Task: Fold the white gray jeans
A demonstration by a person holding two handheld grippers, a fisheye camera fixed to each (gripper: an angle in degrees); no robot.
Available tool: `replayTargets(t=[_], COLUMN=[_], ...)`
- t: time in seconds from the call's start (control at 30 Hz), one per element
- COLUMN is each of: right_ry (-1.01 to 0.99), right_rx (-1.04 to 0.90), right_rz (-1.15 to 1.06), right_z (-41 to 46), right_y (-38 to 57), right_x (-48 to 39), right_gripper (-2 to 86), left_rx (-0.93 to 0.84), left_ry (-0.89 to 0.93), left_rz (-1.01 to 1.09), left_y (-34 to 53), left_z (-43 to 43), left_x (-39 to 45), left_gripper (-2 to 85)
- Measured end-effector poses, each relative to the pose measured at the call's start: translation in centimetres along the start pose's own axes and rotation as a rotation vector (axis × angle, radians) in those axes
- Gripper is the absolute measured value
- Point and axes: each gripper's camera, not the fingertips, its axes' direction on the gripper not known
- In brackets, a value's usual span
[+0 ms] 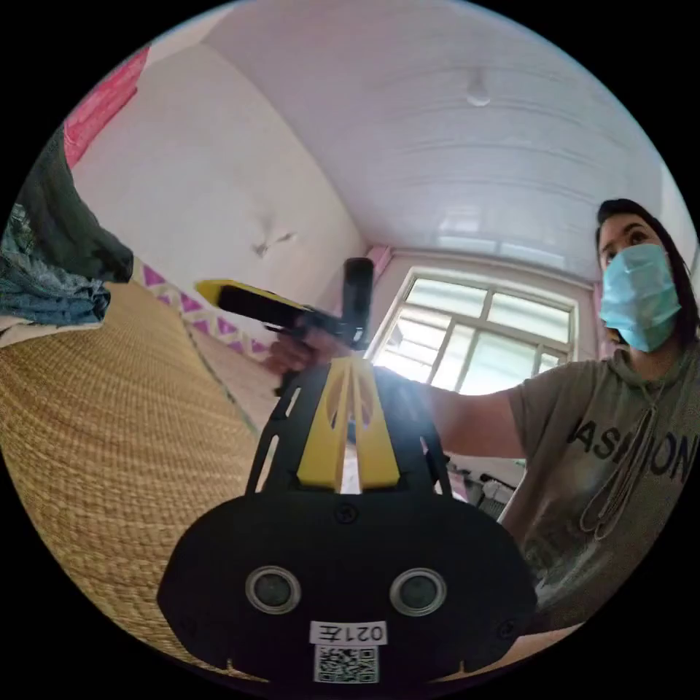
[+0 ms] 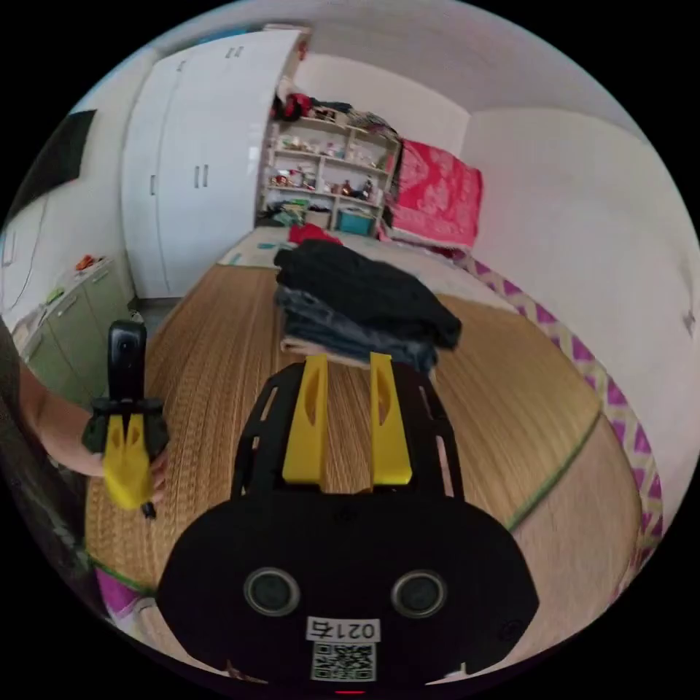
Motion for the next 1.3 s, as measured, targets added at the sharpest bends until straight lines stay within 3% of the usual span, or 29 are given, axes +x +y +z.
replayTargets(t=[0.07,0.3,0.57,0.7,0.77,0.83,0.97,1.13,1.3], right_ry=[-0.021,-0.005,0.068,0.218,0.164,0.018,0.033,0.011,0.041], right_rx=[0.050,-0.154,-0.194,-0.157,-0.181,-0.238,-0.291,-0.265,-0.157], right_rz=[-0.105,-0.424,-0.473,-0.539,-0.538,-0.582,-0.676,-0.440,-0.054], right_z=[3.0,15.1,19.4,20.4,20.4,20.6,21.0,18.3,7.8], right_y=[-5.0,-20.0,-27.4,-28.8,-29.7,-30.2,-30.0,-31.6,-31.6], right_x=[-1.2,-5.2,-4.2,-3.6,-2.3,-1.4,-1.3,5.1,19.6], right_gripper=[12.4,15.5,14.1,22.8,22.3,14.2,6.5,4.5,3.4], left_rx=[0.067,0.167,0.285,0.280,0.285,0.286,0.286,0.262,0.232], left_ry=[0.111,0.227,0.271,0.284,0.279,0.276,0.262,0.241,0.213], left_rz=[-0.014,0.092,0.072,0.073,0.059,0.049,0.039,0.032,0.010], left_y=[0.1,-0.1,0.9,1.1,1.4,1.6,1.8,2.0,2.2], left_z=[-2.0,-6.3,-10.8,-11.4,-11.9,-12.1,-12.6,-12.4,-11.6], left_x=[-0.3,2.5,2.5,2.4,2.0,1.6,0.7,-0.5,-2.3], left_gripper=[-1.0,-1.0,-1.0,-1.0,-1.0,-1.0,-1.0,-0.9,-1.0])
